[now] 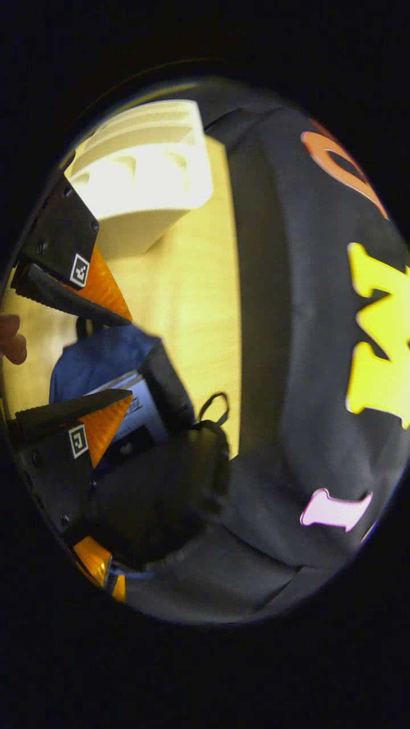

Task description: Open the schoolbag, grab two books from the bookshelf and put them into the schoolbag.

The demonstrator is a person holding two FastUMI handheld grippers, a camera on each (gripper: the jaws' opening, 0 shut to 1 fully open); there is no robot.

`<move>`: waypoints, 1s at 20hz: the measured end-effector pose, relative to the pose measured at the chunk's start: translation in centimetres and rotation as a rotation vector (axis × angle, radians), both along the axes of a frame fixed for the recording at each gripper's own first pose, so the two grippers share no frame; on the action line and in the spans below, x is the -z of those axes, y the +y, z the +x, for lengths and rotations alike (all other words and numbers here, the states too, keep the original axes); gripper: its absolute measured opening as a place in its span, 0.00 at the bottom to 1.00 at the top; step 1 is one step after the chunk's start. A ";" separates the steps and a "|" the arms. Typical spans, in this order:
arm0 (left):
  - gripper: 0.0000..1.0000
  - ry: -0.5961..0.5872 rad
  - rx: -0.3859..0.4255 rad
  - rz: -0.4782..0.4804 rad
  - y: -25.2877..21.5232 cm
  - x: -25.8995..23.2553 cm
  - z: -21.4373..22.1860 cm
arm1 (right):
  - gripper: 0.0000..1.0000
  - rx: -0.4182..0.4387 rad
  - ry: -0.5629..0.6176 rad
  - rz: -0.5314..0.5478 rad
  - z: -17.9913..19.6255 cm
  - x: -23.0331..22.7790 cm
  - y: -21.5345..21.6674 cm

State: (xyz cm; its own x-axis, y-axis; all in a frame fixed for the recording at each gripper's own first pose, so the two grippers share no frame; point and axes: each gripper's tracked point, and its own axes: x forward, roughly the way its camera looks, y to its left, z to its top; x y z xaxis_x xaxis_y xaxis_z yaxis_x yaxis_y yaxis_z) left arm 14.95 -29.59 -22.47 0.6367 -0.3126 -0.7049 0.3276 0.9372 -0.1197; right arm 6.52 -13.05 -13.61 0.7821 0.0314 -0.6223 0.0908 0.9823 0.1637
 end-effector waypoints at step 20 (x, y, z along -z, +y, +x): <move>0.85 -0.751 -0.144 -0.083 10.7 -22.3 -7.1 | 0.96 0.036 -0.597 0.014 -3.0 -17.3 8.6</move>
State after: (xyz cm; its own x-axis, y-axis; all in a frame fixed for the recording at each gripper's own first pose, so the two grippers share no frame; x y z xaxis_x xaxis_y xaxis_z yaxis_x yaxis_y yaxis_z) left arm 7.80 -18.93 -0.14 0.9736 -0.2238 -0.0453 0.2247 0.9743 0.0146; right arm 3.54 -4.44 3.73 0.9972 0.0037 -0.0748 0.0121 0.9778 0.2093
